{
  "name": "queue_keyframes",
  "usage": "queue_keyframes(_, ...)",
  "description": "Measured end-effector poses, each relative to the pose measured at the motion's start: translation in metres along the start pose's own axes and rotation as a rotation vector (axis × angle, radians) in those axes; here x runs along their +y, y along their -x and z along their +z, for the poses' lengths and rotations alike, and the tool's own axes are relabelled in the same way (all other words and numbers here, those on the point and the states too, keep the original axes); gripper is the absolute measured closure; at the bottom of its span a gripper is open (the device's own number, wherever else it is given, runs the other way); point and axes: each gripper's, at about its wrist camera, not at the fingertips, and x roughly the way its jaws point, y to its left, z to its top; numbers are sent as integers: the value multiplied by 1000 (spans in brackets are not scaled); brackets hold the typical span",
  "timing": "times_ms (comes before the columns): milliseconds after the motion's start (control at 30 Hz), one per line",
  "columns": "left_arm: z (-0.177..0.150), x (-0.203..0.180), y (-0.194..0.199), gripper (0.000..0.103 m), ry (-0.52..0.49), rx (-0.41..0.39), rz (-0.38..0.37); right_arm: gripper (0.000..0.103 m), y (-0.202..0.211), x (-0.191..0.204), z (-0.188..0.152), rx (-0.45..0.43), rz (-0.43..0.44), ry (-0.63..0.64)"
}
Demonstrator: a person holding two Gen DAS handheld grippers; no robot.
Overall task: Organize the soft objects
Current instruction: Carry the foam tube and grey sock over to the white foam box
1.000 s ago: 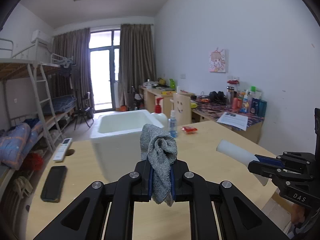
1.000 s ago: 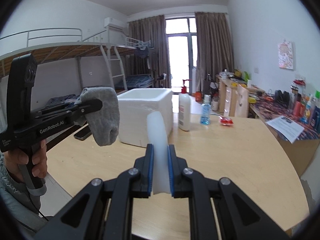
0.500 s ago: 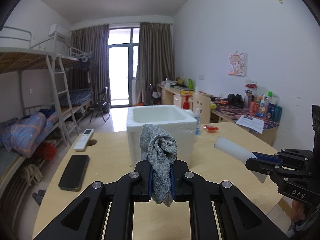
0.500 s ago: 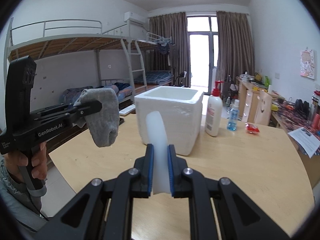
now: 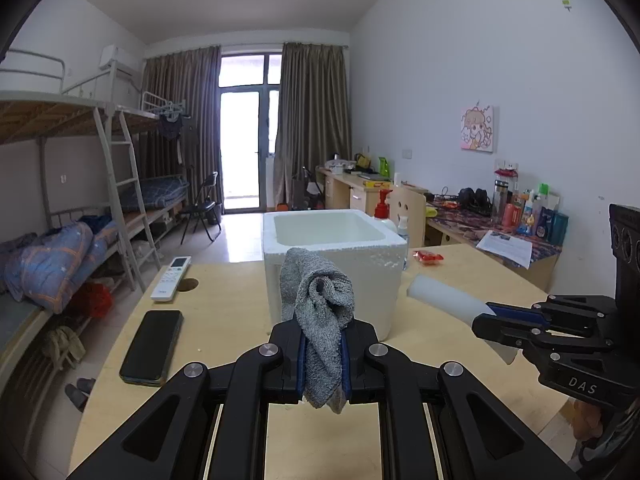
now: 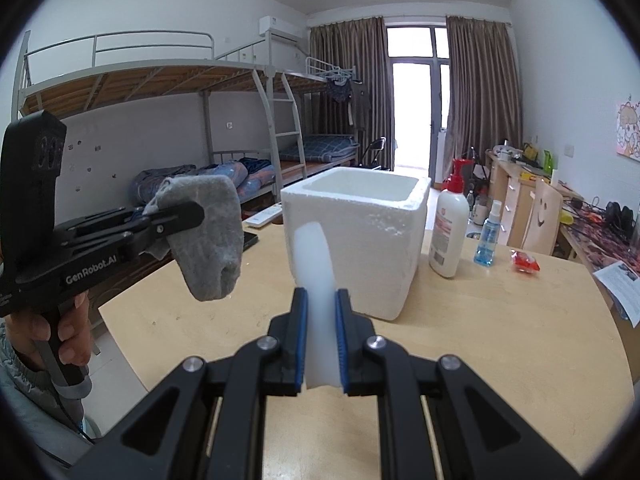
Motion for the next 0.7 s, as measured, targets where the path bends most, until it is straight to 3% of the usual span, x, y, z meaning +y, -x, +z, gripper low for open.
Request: queue_keyframes(700, 41, 7, -26, 90, -31, -26, 24, 87, -18, -6, 44, -16, -13, 30)
